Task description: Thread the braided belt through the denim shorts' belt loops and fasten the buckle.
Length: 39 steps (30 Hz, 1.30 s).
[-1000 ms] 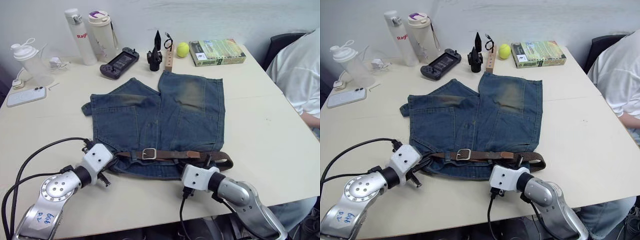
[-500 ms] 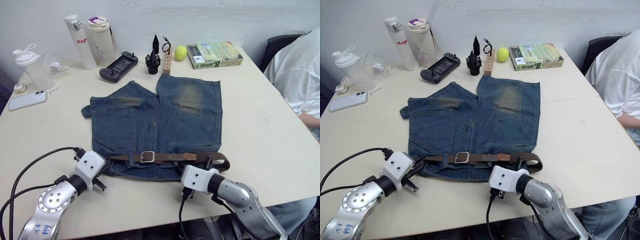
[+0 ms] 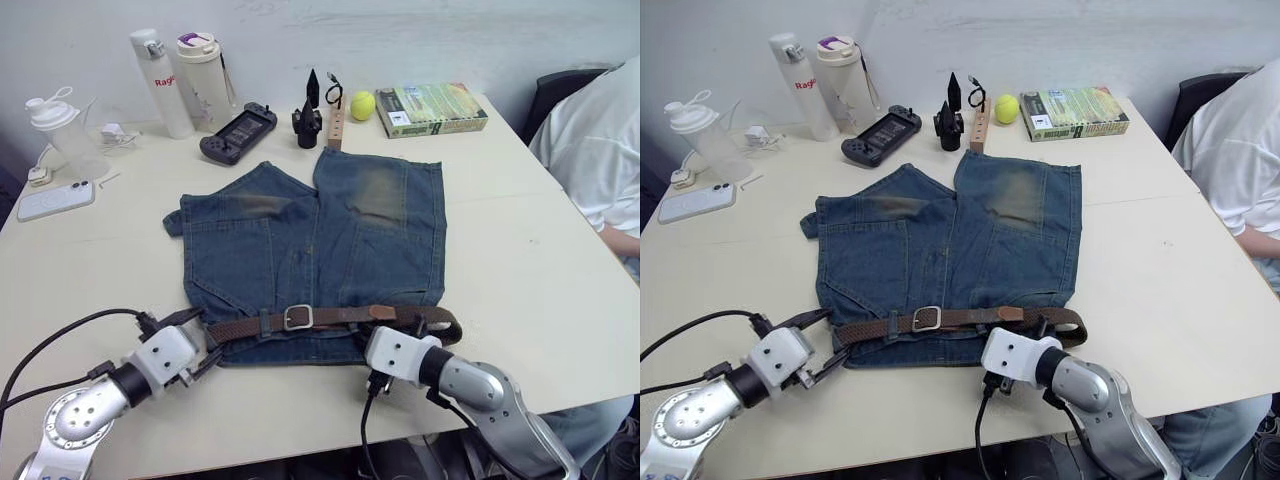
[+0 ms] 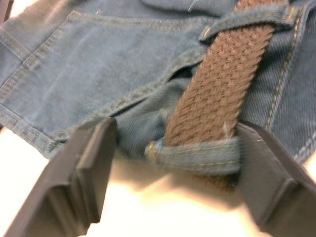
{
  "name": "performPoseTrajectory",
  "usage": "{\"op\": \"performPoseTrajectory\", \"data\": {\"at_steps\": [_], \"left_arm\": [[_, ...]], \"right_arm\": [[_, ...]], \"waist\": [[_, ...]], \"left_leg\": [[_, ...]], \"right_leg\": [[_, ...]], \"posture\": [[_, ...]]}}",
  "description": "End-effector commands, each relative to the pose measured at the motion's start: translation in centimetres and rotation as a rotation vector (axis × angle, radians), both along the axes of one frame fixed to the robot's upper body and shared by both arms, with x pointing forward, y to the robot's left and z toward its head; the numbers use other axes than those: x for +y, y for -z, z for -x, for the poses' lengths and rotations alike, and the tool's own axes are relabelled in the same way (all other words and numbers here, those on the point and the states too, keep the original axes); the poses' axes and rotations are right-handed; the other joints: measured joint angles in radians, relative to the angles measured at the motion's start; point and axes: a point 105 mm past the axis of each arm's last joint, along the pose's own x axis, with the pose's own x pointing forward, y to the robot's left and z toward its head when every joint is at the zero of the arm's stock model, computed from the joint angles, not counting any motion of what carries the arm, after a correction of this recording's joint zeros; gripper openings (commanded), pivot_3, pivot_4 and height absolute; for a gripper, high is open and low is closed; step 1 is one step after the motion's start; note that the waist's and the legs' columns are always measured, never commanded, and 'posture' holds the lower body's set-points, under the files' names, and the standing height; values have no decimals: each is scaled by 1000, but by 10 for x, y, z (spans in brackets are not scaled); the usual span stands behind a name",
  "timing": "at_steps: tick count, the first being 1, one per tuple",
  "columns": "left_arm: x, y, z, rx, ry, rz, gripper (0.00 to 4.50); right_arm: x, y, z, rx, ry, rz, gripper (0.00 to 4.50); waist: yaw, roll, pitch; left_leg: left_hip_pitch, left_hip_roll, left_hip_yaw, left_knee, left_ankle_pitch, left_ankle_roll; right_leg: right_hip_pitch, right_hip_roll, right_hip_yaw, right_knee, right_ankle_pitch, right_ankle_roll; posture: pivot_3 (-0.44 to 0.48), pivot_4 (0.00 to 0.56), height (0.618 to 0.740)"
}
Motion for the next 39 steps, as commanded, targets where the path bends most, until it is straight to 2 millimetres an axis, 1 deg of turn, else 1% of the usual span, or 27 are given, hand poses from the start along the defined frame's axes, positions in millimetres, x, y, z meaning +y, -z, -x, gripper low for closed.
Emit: {"op": "performPoseTrajectory", "data": {"at_steps": [1, 2, 3, 4, 5, 7, 10, 12, 13, 16, 17, 19, 22, 26, 28, 32, 39], "left_arm": [[-5, 6, 23, 135, 95, 107, 3700], [-5, 6, 26, 153, 109, 122, 3700], [-4, 5, 29, 173, 124, 134, 3700], [-2, 4, 31, 185, 133, 142, 3700], [0, 1, 32, 191, 135, 161, 3700], [1, -3, 33, 195, 137, 186, 3700], [4, -15, 32, 186, 126, 259, 3700], [8, -29, 34, 186, 134, 321, 3700], [8, -40, 33, 168, 147, 351, 3700], [2, -64, 30, 155, 176, 427, 3700], [1, -71, 28, 153, 185, 446, 3700], [0, -78, 25, 139, 186, 440, 3700], [2, -79, 19, 112, 171, 391, 3700], [2, -83, 11, 57, 153, 377, 3700], [1, -86, 8, 32, 154, 379, 3700], [-1, -85, 3, 23, 149, 380, 3700], [3, -77, -4, 25, 149, 382, 3700]], "right_arm": [[-12, -9, 5, 49, -14, -7, 2325], [-12, -11, 8, 65, -32, -13, 2978], [-13, -13, 13, 83, -56, -17, 3220], [-13, -16, 17, 103, -76, -26, 3721], [-14, -20, 20, 121, -89, -52, 3992], [-15, -25, 24, 142, -101, -83, 3992], [-23, -37, 27, 156, -102, -136, 3992], [-37, -55, 26, 163, -76, -218, 3992], [-45, -67, 23, 167, -45, -293, 3992], [-65, -94, 14, 165, 6, -451, 3992], [-69, -102, 10, 157, 15, -493, 3992], [-76, -109, 5, 151, 27, -517, 3992], [-86, -108, -1, 158, 60, -494, 3992], [-94, -95, -2, 188, 87, -472, 3992], [-94, -92, -2, 193, 90, -472, 3992], [-93, -85, -2, 199, 96, -467, 3992], [-90, -84, -3, 197, 92, -460, 3992]], "waist": [[0, -2, 2], [1, -3, 3], [3, -6, 4], [5, -7, 6], [6, -7, 7], [7, -7, 8], [2, -6, 10], [0, -7, 11], [0, -8, 13], [2, -10, 15], [2, -10, 15], [3, -9, 16], [3, -7, 17], [3, -6, 17], [3, -7, 17], [1, -7, 17], [4, -6, 18]], "left_leg": [[0, 0, 0, 0, 0, 0], [-1, 0, 0, 0, 0, 0], [-1, 0, 0, 0, 0, 0], [-2, 0, -1, 0, 0, 0], [-2, 0, -3, 1, 0, 0], [-4, 0, -4, 1, 0, 0], [-4, 1, -4, 1, 0, 0], [-4, 1, -4, 1, 0, 0], [-5, 1, -4, 1, 0, 0], [-5, 1, -4, 1, 0, 0], [-5, 1, -5, 1, 0, 0], [-4, 1, -5, 2, 0, 0], [-5, 1, -5, 1, 0, 0], [-5, 0, -4, 0, 0, -1], [-6, 0, -3, 0, 2, -4], [-5, -1, -2, 1, 2, -2], [-5, 0, -3, 1, 2, -2]], "right_leg": [[0, 0, 0, 0, 0, 0], [0, 0, 0, -1, 0, 0], [0, 0, 0, -1, 0, 0], [-1, 0, -1, -1, 0, 0], [-1, 0, -2, -1, 0, 0], [-1, 0, -4, -1, 0, -1], [-1, 0, -4, -1, 0, -1], [-1, 0, -4, -1, 0, -1], [-1, 0, -4, -1, 0, -1], [-1, 0, -4, -1, 0, 0], [-1, 0, -4, -1, 0, 0], [0, 0, -4, -1, 0, 0], [0, 0, -5, -2, 0, 0], [0, 1, -5, -3, 0, 0], [0, 1, -5, -3, 0, 0], [0, 1, -4, -2, 1, 2], [-1, 1, -4, -1, 1, 1]], "posture": [[0, 150, 717], [0, 150, 717], [0, 150, 717], [0, 150, 717], [0, 150, 717], [0, 150, 717], [0, 150, 717], [0, 150, 717], [0, 150, 717], [0, 150, 717], [0, 150, 717], [0, 150, 717], [0, 150, 717], [0, 150, 717], [0, 150, 717], [0, 150, 717], [0, 150, 717]]}}
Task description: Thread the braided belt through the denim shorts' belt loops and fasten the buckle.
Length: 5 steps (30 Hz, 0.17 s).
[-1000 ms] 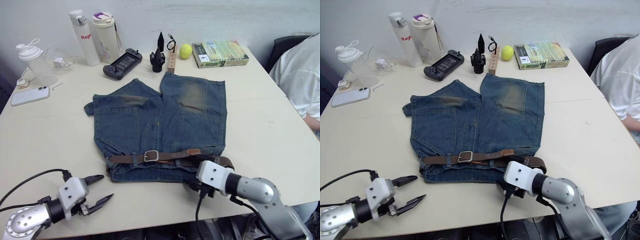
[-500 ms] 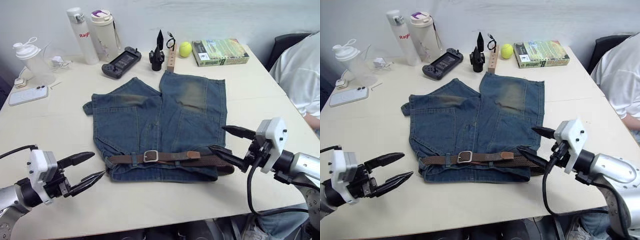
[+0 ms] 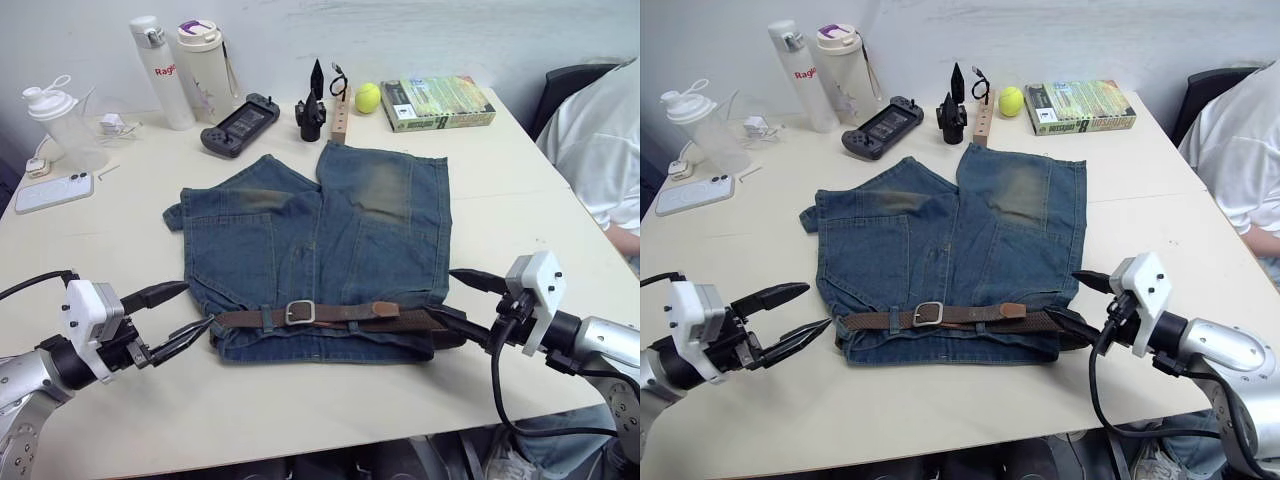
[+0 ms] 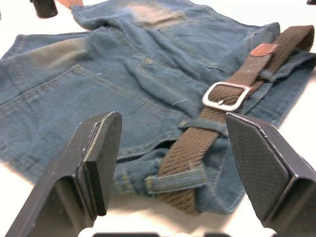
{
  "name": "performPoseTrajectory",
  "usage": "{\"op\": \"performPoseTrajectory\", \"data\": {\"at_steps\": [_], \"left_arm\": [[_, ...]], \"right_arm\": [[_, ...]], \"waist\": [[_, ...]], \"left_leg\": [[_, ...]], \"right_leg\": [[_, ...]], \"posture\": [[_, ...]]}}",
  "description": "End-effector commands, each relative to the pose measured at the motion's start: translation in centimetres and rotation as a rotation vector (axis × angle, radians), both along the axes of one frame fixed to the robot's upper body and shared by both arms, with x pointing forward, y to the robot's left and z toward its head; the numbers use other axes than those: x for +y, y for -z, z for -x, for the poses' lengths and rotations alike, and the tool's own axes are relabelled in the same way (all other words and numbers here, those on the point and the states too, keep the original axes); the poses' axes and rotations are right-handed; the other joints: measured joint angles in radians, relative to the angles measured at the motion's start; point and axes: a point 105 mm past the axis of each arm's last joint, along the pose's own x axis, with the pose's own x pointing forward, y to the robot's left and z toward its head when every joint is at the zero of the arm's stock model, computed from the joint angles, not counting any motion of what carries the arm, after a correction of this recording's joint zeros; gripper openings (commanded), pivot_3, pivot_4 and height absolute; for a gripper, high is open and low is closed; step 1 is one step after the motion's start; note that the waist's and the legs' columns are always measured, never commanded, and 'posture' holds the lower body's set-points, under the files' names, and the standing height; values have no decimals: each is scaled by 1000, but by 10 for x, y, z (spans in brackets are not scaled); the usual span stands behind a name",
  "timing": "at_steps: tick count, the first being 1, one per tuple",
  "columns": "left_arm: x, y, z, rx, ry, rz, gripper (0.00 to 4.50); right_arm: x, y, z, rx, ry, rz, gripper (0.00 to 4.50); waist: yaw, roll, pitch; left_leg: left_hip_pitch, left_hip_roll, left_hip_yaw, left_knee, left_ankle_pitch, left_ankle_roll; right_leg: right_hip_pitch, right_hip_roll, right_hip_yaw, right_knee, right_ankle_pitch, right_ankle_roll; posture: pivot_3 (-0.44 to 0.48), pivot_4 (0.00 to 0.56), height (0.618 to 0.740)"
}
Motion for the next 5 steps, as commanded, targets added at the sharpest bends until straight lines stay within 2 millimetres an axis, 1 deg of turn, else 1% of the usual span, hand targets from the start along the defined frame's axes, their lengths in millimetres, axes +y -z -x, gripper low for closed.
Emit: {"op": "performPoseTrajectory", "data": {"at_steps": [1, 5], "left_arm": [[0, 0, -2, -23, 7, -2, 3700], [1, 2, -2, -27, 20, -1, 3700]], "right_arm": [[2, -7, 2, -40, -21, 30, 3992], [4, -8, 1, -41, -21, 24, 3992]], "waist": [[0, 0, 0], [0, 0, 0]], "left_leg": [[0, 0, 0, 0, 0, 0], [0, 0, 0, 0, 0, -1]], "right_leg": [[0, 0, 0, 0, 0, 0], [0, 0, 0, -1, 0, 0]], "posture": [[0, 150, 717], [0, 150, 717]]}}
